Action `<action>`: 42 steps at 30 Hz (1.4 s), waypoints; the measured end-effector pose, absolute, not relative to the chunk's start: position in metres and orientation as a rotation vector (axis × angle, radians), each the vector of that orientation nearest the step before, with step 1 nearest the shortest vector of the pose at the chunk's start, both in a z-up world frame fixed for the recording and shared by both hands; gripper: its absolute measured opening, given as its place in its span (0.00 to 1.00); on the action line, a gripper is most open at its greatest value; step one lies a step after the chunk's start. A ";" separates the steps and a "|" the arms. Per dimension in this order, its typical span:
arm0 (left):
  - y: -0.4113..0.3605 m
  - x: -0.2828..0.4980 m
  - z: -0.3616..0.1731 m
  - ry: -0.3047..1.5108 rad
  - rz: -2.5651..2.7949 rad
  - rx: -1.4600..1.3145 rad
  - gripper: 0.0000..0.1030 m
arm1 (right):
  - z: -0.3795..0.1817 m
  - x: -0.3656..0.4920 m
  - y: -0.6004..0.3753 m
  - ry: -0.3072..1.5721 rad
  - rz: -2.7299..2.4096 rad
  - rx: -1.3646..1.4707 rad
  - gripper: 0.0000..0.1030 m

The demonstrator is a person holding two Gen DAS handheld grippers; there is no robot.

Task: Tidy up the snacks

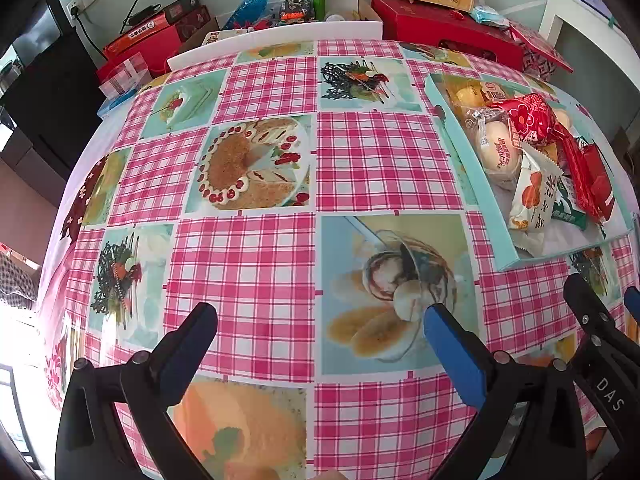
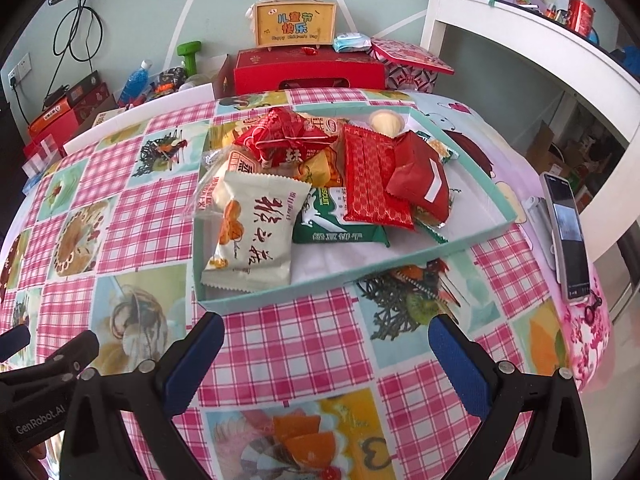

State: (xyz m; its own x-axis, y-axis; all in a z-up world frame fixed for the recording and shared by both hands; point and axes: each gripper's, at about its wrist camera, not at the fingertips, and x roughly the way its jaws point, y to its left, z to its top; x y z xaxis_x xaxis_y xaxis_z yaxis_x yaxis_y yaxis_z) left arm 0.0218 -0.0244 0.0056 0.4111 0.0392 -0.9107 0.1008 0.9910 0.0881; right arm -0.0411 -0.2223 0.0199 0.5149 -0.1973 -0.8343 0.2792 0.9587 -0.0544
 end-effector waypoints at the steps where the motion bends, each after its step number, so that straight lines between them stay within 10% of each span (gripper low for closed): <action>1: -0.024 0.021 0.006 1.145 -0.038 0.138 1.00 | 0.020 -0.043 -0.223 0.989 -0.287 0.097 1.00; 42: -0.027 0.027 0.003 1.156 -0.007 0.184 1.00 | 0.021 -0.049 -0.228 1.001 -0.283 0.099 1.00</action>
